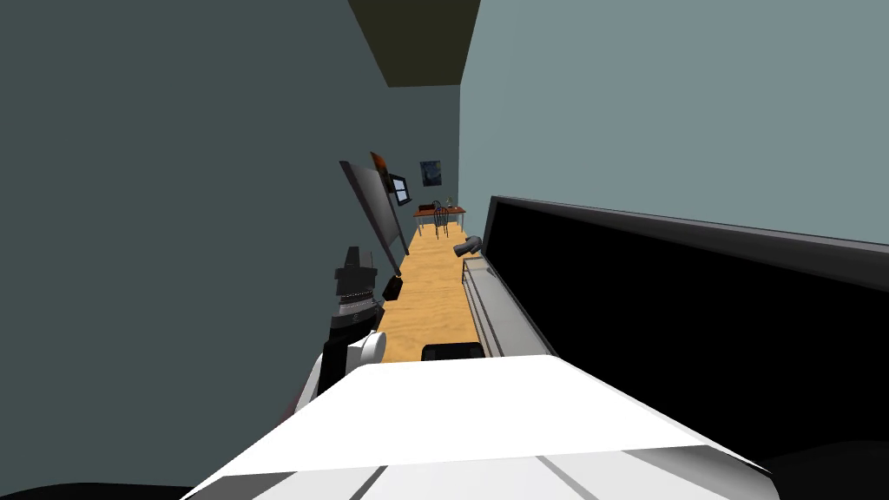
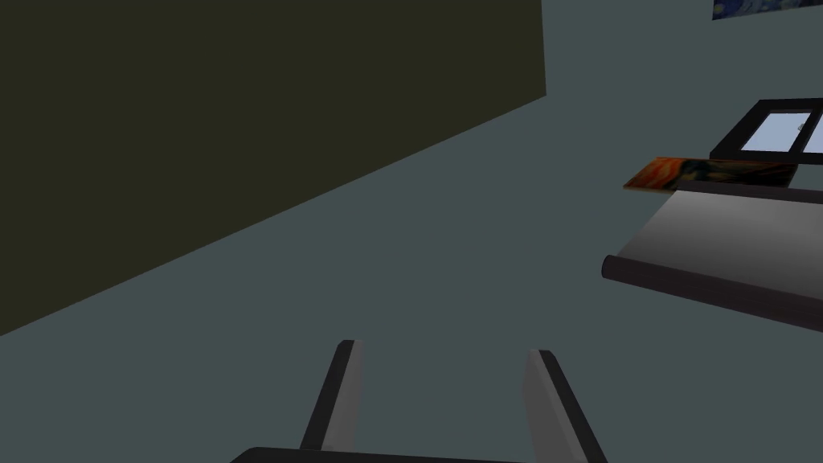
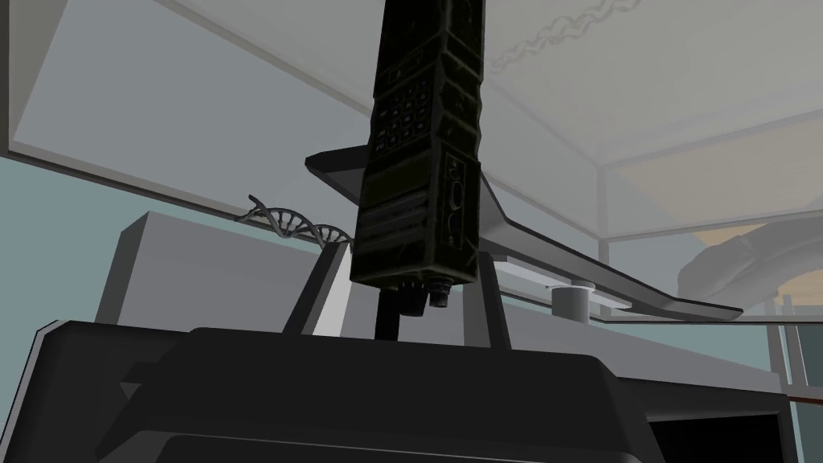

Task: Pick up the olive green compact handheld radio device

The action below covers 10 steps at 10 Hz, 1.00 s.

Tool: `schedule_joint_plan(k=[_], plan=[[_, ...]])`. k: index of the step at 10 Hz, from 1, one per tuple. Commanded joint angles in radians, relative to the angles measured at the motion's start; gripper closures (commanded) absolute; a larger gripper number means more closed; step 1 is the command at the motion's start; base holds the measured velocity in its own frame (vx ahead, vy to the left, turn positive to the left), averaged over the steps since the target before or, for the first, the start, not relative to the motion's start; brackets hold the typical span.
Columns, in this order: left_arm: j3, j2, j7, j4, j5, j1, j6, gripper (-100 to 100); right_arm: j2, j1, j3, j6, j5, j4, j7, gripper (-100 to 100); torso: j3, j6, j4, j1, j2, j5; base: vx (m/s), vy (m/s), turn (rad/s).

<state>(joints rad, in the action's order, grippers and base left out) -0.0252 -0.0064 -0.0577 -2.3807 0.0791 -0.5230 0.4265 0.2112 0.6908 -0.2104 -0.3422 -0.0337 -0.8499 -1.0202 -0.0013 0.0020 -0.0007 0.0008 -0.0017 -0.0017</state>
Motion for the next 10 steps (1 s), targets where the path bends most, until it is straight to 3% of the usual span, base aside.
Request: schedule_joint_plan(k=[1,2,3,4,8,9,10], plan=[[0.000,0.000,0.000,0.000,0.000,0.000,0.000,0,0.000,0.000,0.000,0.000,0.000,0.000,0.000,100,0.000,0.000,0.000,0.000,0.000,0.000,0.000,0.000,0.000],[0.000,0.000,0.000,0.000,0.000,0.000,0.000,0,0.000,0.000,0.000,0.000,0.000,0.000,0.000,100,0.000,0.000,0.000,0.000,0.000,0.000,0.000,0.000,0.000],[0.000,0.000,0.000,0.000,0.000,0.000,0.000,0,0.000,0.000,0.000,0.000,0.000,0.000,0.000,0,0.000,0.000,0.000,0.000,0.000,0.000,0.000,0.000,0.000],[0.000,0.000,0.000,0.000,0.000,0.000,0.000,0,0.001,0.028,0.008,-0.004,-0.006,-0.018,0.001,100,0.000,0.000,0.000,-0.001,0.000,0.000,0.021,0.007,0.007],[0.000,0.000,0.000,0.000,0.000,0.000,0.000,0,0.004,0.094,0.023,-0.017,-0.022,-0.064,0.007,100,-0.001,0.000,-0.001,0.001,-0.002,0.000,0.031,0.015,0.013],[0.000,0.000,0.000,0.000,0.000,0.000,0.000,0,0.005,0.083,0.021,-0.016,-0.020,-0.055,0.006,100,-0.001,0.000,0.000,0.001,-0.001,0.001,0.008,0.006,-0.001],[0.000,0.000,0.000,0.000,0.000,0.000,0.000,0,0.006,0.086,0.022,-0.015,-0.021,-0.057,0.008,0,0.000,0.000,0.000,0.000,-0.001,0.000,0.000,0.000,0.000]])
